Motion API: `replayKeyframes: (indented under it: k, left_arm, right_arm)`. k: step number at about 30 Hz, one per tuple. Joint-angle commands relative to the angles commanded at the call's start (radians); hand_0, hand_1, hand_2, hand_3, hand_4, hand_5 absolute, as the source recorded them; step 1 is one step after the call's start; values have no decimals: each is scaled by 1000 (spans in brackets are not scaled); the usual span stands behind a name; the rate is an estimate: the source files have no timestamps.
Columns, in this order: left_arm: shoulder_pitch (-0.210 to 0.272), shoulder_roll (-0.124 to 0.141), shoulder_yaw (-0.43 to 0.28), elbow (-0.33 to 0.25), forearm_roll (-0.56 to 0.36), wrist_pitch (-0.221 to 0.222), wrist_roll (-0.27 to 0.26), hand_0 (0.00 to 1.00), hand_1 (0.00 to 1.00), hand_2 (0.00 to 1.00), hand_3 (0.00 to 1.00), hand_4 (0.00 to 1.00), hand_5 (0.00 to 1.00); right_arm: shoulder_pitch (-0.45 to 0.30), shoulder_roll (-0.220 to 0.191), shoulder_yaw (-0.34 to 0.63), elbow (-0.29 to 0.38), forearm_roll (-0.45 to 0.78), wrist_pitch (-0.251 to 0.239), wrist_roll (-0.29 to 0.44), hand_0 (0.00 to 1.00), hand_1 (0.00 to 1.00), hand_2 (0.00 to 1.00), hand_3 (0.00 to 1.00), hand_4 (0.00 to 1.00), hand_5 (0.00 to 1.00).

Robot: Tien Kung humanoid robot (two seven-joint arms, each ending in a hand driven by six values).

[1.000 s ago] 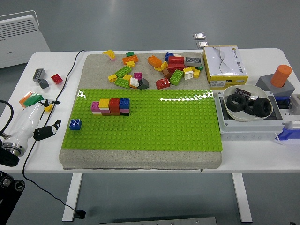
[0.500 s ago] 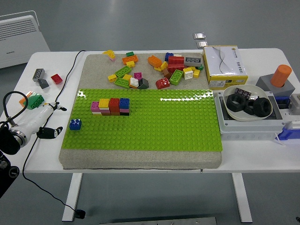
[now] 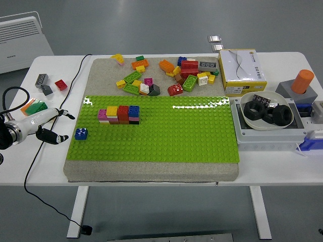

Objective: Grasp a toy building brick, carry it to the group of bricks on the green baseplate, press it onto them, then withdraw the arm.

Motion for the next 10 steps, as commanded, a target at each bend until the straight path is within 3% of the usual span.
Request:
replayKeyframes:
  k: [5, 10]
  left_arm:
    - [-55, -11, 65, 62, -86, 4, -35, 998, 998, 998, 766, 697, 46]
    - [-103, -34, 105, 115, -109, 3, -48, 998, 998, 998, 766, 697, 46]
  right_arm:
    - [2, 7, -2, 0, 0, 0, -2, 519, 616, 656, 775, 825, 973]
    - [5, 13, -9, 0, 0, 0, -2, 519, 616, 656, 775, 825, 973]
